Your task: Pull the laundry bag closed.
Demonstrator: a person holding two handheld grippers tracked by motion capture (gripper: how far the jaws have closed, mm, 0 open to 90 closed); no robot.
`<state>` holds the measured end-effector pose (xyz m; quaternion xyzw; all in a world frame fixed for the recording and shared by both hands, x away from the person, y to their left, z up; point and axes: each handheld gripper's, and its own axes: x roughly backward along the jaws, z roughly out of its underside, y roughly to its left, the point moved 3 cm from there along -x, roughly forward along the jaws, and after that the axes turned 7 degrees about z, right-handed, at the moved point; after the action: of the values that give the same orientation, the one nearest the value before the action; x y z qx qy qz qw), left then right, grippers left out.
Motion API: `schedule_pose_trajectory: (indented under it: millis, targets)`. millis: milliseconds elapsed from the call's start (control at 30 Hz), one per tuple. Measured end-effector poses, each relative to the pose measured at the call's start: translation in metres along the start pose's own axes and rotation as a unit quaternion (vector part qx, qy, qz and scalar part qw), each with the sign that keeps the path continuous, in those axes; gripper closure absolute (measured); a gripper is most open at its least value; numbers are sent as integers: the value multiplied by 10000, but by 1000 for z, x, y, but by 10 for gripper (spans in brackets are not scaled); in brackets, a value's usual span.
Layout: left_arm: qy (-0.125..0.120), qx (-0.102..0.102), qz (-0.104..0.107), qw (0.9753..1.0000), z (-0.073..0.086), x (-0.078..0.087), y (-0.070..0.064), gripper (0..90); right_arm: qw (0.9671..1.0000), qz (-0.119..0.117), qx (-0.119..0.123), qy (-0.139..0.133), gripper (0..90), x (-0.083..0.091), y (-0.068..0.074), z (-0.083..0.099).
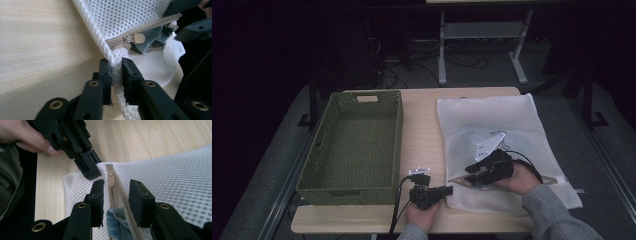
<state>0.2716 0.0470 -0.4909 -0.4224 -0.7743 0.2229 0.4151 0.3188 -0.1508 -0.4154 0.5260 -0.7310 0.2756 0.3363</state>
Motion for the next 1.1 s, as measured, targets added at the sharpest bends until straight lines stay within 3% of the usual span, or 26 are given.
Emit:
schedule_pose_trajectory:
  millis: [500, 767, 833, 900, 967, 1100]
  targets:
    - [-78, -262, 152, 9995, -6, 10, -13, 856, 9995, -13, 229, 233, 622, -27, 5, 0]
    - [-17, -326, 168, 9993, -5, 10, -14, 857, 9993, -134, 282, 220, 796, -31, 5, -1]
    - [-1, -363, 178, 9992, -6, 10, -14, 861, 9992, -145, 283, 239, 790, -30, 5, -1]
    - [22, -402, 179, 9990, -5, 10, -15, 862, 9989, -217, 310, 283, 696, -32, 6, -2]
    - [47, -434, 176, 9989, -5, 10, -15, 862, 9986, -198, 325, 367, 667, -36, 6, -2]
    - [71, -459, 146, 9988, -4, 10, -14, 862, 9983, -283, 351, 380, 768, -38, 6, -3]
